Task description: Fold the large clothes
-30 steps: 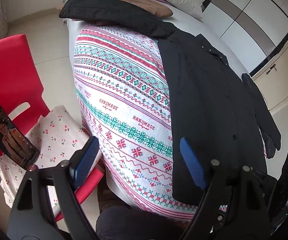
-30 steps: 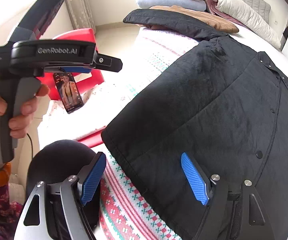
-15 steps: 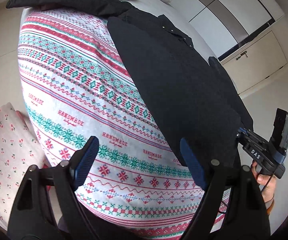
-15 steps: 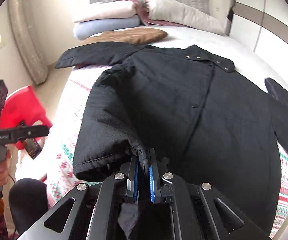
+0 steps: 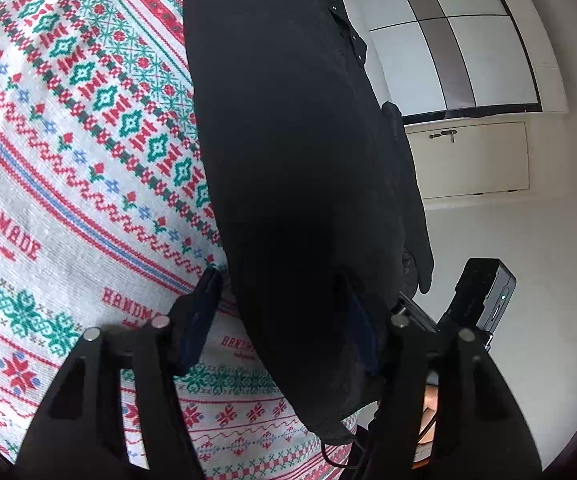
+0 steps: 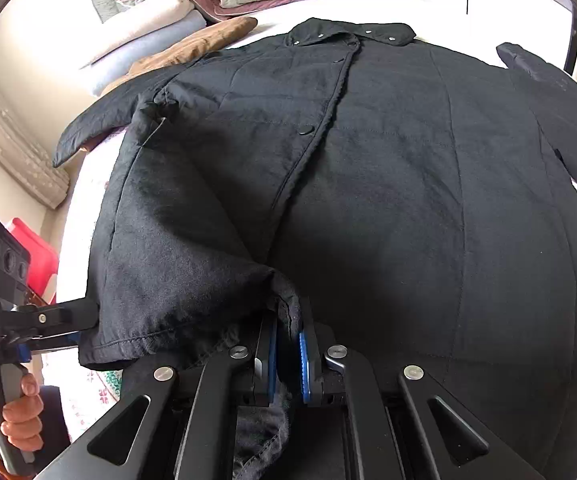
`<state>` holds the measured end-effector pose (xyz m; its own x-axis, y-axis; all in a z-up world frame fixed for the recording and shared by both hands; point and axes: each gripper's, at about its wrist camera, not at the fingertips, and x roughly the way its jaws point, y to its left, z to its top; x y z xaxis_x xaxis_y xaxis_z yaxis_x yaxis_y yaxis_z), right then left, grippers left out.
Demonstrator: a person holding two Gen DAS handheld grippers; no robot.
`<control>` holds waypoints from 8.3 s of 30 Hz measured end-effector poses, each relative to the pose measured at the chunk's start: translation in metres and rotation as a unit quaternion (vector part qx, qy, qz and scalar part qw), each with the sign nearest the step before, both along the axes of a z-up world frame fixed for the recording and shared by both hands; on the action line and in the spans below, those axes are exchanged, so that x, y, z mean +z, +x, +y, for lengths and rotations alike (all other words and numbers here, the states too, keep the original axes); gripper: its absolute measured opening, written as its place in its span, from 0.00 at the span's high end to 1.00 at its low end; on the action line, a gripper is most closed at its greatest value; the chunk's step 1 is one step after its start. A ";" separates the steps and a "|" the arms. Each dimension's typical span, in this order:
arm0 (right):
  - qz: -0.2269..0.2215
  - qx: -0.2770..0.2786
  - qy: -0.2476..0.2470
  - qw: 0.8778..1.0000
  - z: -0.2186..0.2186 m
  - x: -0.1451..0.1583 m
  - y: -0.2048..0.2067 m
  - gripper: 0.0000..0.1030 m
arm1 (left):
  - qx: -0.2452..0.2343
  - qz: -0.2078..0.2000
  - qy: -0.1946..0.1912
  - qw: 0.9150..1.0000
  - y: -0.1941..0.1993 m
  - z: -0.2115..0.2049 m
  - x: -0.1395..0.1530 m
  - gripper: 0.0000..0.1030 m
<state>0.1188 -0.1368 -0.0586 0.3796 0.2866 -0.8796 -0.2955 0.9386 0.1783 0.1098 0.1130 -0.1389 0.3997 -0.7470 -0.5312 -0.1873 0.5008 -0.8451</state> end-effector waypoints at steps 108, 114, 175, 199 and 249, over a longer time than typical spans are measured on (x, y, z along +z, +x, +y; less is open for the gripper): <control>-0.276 -0.437 0.048 0.855 -0.339 0.181 0.115 0.91 | 0.071 -0.144 0.452 0.878 0.138 -0.061 0.074 0.06; -0.309 -0.323 0.018 0.894 -0.234 0.217 0.162 0.91 | 0.085 -0.131 0.414 0.897 0.140 -0.043 0.079 0.06; -0.088 -0.120 0.014 0.989 -0.055 0.043 0.143 0.28 | 0.195 -0.046 0.376 0.905 0.138 0.172 0.101 0.06; -0.058 -0.090 -0.010 0.994 -0.034 0.031 0.138 0.26 | 0.410 -0.215 0.277 0.842 0.130 0.265 0.114 0.93; -0.001 -0.134 0.181 0.974 -0.043 -0.001 0.243 0.86 | -0.043 -0.182 0.411 0.892 0.249 0.039 0.058 0.57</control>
<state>0.3619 -0.1801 -0.0600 0.4854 0.4687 -0.7381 -0.0487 0.8574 0.5124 0.3584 0.1519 -0.0812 0.6170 -0.2017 -0.7607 0.0943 0.9786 -0.1830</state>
